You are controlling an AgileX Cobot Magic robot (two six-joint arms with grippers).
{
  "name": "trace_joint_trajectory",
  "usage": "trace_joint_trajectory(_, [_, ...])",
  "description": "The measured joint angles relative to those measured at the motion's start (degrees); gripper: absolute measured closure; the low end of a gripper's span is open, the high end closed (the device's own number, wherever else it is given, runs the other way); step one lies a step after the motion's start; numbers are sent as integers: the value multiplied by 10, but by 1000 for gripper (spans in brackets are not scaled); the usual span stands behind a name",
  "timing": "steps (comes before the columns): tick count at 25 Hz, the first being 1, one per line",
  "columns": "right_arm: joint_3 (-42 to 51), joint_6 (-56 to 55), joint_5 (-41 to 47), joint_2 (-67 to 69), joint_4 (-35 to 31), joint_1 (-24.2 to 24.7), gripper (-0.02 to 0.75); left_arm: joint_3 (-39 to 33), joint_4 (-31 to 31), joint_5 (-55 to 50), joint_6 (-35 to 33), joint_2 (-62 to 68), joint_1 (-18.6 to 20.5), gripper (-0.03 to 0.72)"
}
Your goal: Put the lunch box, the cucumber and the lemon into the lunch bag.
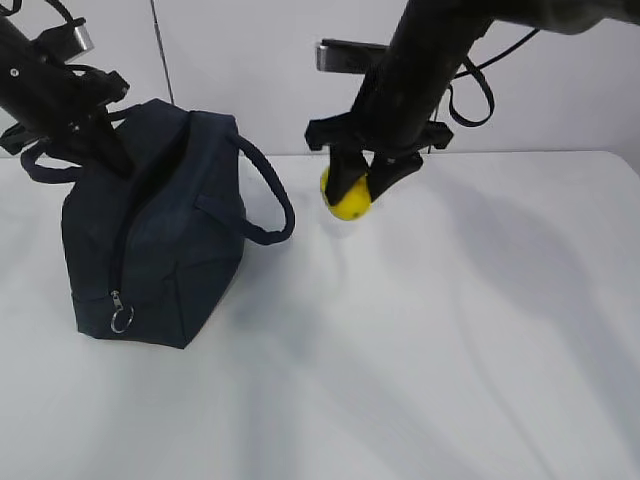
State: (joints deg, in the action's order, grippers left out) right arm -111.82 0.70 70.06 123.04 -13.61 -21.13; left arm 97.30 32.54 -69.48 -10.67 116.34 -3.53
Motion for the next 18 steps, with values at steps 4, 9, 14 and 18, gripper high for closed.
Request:
trace_joint_trajectory(4, [-6,56,1,-19,-152,0,405,0,-1,0,0,0,0,689])
trace_joint_trajectory(9, [-6,142,-1,-22,-355,-1,405,0,-2,0,0,0,0,689])
trace_joint_trajectory(14, [-6,165,-63,-12,-451,-7,405,0,-2,0,0,0,0,689])
trace_joint_trajectory(18, [-6,179,-108,7,-471,-21,405,0,-2,0,0,0,0,689])
